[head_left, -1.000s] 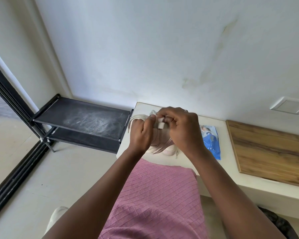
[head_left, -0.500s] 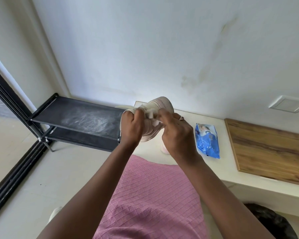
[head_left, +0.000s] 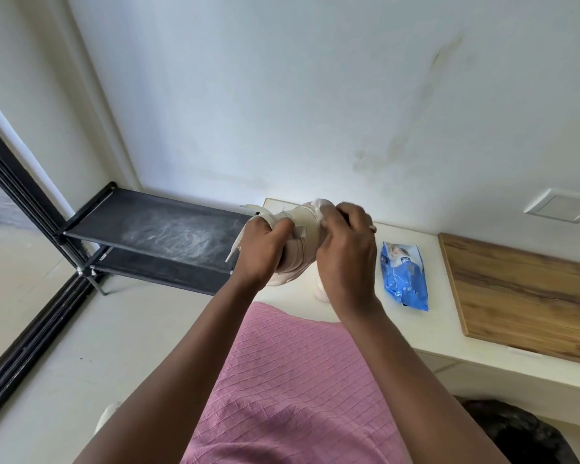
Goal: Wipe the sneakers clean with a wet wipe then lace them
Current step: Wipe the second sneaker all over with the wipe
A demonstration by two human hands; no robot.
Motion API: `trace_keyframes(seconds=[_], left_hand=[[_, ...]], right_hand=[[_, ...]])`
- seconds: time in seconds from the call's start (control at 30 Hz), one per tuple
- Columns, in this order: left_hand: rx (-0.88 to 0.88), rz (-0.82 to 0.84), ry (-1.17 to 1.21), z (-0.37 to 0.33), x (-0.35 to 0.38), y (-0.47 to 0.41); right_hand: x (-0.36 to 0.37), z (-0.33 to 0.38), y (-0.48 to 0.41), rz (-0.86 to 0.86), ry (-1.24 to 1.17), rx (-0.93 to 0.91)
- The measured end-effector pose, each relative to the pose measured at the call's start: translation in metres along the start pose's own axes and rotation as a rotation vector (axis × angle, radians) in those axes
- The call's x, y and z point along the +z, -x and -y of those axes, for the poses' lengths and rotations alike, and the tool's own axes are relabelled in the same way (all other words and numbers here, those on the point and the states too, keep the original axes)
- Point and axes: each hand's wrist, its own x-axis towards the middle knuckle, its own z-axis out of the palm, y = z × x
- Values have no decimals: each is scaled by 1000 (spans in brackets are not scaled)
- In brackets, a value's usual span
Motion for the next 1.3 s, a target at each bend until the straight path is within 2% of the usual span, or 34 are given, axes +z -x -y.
trace_keyframes(seconds=[0.17,0.3,0.37,0.43,0.5,0.57,0.63,0.73,0.83,0.93,1.13,1.3], left_hand=[[108,15,-21,0,6,2],[93,-100,-36,-6,6,-3],[1,-137,30,-5,7,-3],[-210,-194,278,-5,8,-4],[-438,-186,643,-7,6,-8],[-499,-127,883,-7,2,-9],[-476,21,980,-9,2,-9],[-469,249,878,-7,5,-4],[-456,333,729,-3,8,-3],[-491,360,756,0,6,-1],[-489,208,857,17,9,7],[-438,60,846,18,16,10]], right_hand=[[0,-8,-32,86,-98,48],[-2,-4,-7,-71,-109,-11],[1,-2,8,-156,-141,27],[9,0,20,-191,-212,88],[18,0,30,-163,-281,138],[23,0,37,-128,-299,175],[24,-2,32,-115,-316,222],[25,-5,15,-69,-334,281],[25,-5,6,-11,-382,258],[24,-3,11,40,-382,120],[18,-22,27,153,-342,-144],[26,-20,11,191,-295,6]])
